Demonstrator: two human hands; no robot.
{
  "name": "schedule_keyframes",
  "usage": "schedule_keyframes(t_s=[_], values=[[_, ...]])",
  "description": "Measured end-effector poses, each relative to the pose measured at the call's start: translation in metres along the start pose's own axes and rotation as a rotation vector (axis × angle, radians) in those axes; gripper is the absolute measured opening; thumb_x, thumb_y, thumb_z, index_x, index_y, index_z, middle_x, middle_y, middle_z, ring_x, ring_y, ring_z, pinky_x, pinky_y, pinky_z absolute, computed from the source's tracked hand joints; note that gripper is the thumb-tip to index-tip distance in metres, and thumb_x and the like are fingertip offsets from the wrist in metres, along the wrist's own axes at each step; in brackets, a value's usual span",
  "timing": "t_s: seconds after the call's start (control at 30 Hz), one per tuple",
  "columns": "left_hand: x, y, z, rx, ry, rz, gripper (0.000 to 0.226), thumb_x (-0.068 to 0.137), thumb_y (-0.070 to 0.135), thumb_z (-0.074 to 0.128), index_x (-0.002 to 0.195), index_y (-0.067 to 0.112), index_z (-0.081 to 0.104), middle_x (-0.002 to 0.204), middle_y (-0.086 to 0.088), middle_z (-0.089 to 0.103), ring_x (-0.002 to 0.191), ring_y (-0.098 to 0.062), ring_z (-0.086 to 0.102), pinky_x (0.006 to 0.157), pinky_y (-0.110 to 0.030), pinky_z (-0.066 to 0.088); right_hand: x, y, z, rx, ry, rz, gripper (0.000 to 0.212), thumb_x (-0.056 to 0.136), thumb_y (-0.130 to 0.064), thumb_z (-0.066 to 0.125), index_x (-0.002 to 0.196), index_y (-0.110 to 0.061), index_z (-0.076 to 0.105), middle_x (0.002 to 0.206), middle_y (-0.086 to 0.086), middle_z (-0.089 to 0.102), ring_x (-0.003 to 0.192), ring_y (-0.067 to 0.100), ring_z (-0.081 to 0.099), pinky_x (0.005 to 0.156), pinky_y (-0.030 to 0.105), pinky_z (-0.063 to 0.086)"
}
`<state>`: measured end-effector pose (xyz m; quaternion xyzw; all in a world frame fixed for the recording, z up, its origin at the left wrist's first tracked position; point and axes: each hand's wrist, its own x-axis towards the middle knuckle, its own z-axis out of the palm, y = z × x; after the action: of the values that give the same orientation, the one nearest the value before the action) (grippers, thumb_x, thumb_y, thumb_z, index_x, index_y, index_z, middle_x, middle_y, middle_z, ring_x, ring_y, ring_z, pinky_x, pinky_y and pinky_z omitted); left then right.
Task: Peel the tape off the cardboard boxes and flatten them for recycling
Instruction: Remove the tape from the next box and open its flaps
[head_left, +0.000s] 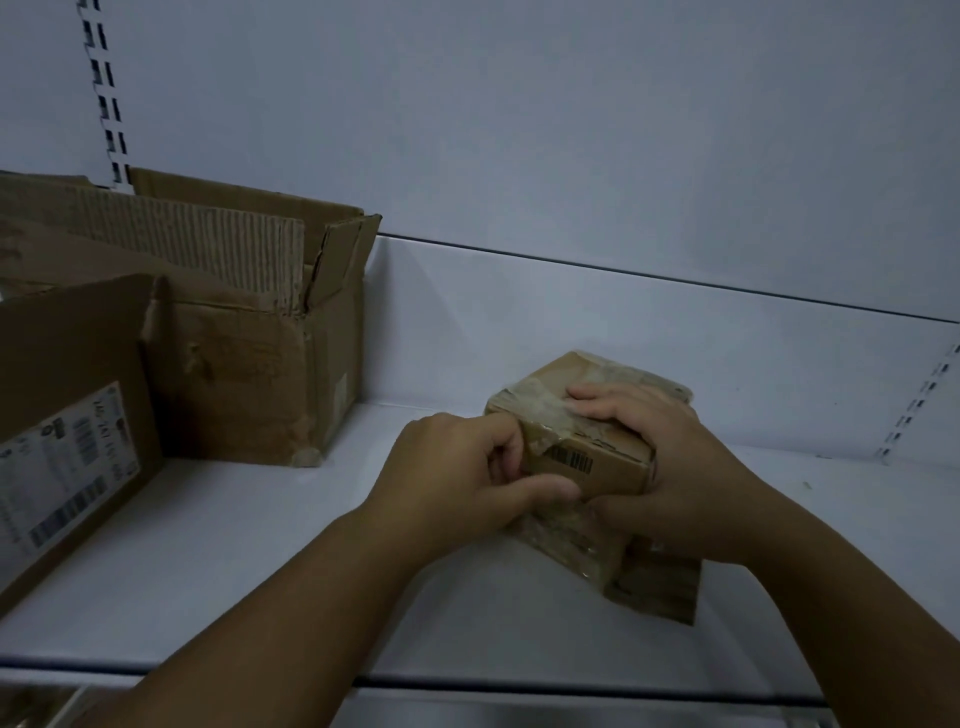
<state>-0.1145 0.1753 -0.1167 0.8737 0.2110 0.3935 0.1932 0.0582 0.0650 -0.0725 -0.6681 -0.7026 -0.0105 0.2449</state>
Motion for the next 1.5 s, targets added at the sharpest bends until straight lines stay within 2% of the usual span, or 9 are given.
schedule_keyframes(t_s=[0.13, 0.23, 0.53, 0.63, 0.73, 0.83, 0.97, 1.17, 1.5], values=[[0.001, 0.001, 0.006, 0.281, 0.204, 0.172, 0.044, 0.081, 0.059, 0.047, 0.055, 0.023, 0.045, 0.039, 0.007, 0.044, 0.035, -0.011, 0.043, 0.04, -0.021, 0.028, -0.001, -0.001, 0.0, 0.003, -0.001, 0.013, 0.066, 0.047, -0.056, 0.052, 0.112, -0.058, 0.037, 0.126, -0.043, 0.03, 0.125, -0.005, 0.032, 0.112, 0.031, 0.018], [0.001, 0.0, 0.005, 0.341, 0.191, 0.285, 0.041, 0.091, 0.044, 0.042, 0.057, 0.021, 0.046, 0.042, 0.005, 0.047, 0.034, -0.014, 0.042, 0.042, -0.018, 0.023, 0.0, -0.001, 0.0, -0.001, -0.012, 0.016, 0.067, 0.047, -0.057, 0.052, 0.112, -0.059, 0.037, 0.126, -0.043, 0.03, 0.126, -0.005, 0.031, 0.112, 0.031, 0.018], [0.004, -0.001, -0.007, -0.035, -0.066, 0.215, 0.045, 0.087, 0.048, 0.04, 0.056, 0.016, 0.043, 0.047, 0.002, 0.041, 0.045, -0.015, 0.041, 0.044, -0.027, 0.03, -0.003, 0.003, -0.005, 0.025, -0.077, -0.024, 0.061, 0.05, -0.056, 0.058, 0.109, -0.06, 0.043, 0.128, -0.052, 0.028, 0.121, -0.022, 0.023, 0.099, 0.007, 0.014], [0.002, 0.002, -0.011, -0.268, -0.092, 0.175, 0.041, 0.083, 0.048, 0.05, 0.056, 0.018, 0.046, 0.047, 0.003, 0.041, 0.042, -0.007, 0.037, 0.044, -0.026, 0.03, -0.003, 0.005, -0.007, 0.051, -0.093, -0.037, 0.065, 0.05, -0.053, 0.061, 0.112, -0.06, 0.045, 0.131, -0.05, 0.025, 0.121, -0.022, 0.025, 0.1, 0.011, 0.018], [-0.001, 0.006, -0.018, -0.443, 0.146, 0.147, 0.031, 0.071, 0.044, 0.069, 0.055, 0.026, 0.05, 0.051, 0.004, 0.046, 0.046, -0.003, 0.038, 0.046, -0.018, 0.033, -0.003, 0.006, -0.009, 0.077, -0.103, -0.031, 0.074, 0.048, -0.054, 0.062, 0.119, -0.065, 0.041, 0.129, -0.051, 0.027, 0.121, -0.02, 0.027, 0.099, 0.015, 0.024], [0.0, 0.003, -0.018, -0.268, 0.331, 0.207, 0.041, 0.061, 0.051, 0.076, 0.071, 0.024, 0.048, 0.065, 0.008, 0.051, 0.06, -0.005, 0.044, 0.054, -0.018, 0.038, 0.0, 0.005, -0.005, 0.099, -0.075, -0.026, 0.07, 0.046, -0.052, 0.062, 0.114, -0.063, 0.047, 0.125, -0.053, 0.029, 0.119, -0.019, 0.029, 0.1, 0.02, 0.028], [0.003, -0.002, -0.001, -0.086, 0.264, 0.303, 0.05, 0.061, 0.056, 0.076, 0.087, 0.026, 0.046, 0.093, 0.01, 0.053, 0.088, -0.01, 0.05, 0.074, -0.03, 0.045, -0.001, 0.006, -0.001, 0.13, -0.028, -0.023, 0.069, 0.047, -0.047, 0.064, 0.113, -0.056, 0.051, 0.129, -0.043, 0.037, 0.12, -0.011, 0.036, 0.105, 0.032, 0.032], [0.004, 0.001, 0.0, -0.05, 0.401, 0.472, 0.018, 0.076, 0.027, 0.076, 0.078, 0.009, 0.07, 0.084, 0.0, 0.067, 0.083, -0.018, 0.06, 0.075, -0.033, 0.049, -0.005, 0.005, 0.008, 0.218, 0.049, 0.072, 0.074, 0.053, -0.071, 0.065, 0.12, -0.068, 0.034, 0.126, -0.034, 0.043, 0.123, 0.003, 0.04, 0.101, 0.034, 0.041], [0.006, -0.002, -0.002, -0.471, 0.271, 0.313, 0.007, 0.071, 0.022, 0.076, 0.071, 0.021, 0.07, 0.081, 0.005, 0.071, 0.082, -0.015, 0.066, 0.074, -0.029, 0.052, -0.011, 0.004, 0.036, 0.45, 0.507, -0.073, 0.044, 0.062, -0.069, 0.068, 0.081, -0.031, 0.054, 0.122, -0.017, 0.06, 0.118, 0.014, 0.053, 0.091, 0.049, 0.047]])
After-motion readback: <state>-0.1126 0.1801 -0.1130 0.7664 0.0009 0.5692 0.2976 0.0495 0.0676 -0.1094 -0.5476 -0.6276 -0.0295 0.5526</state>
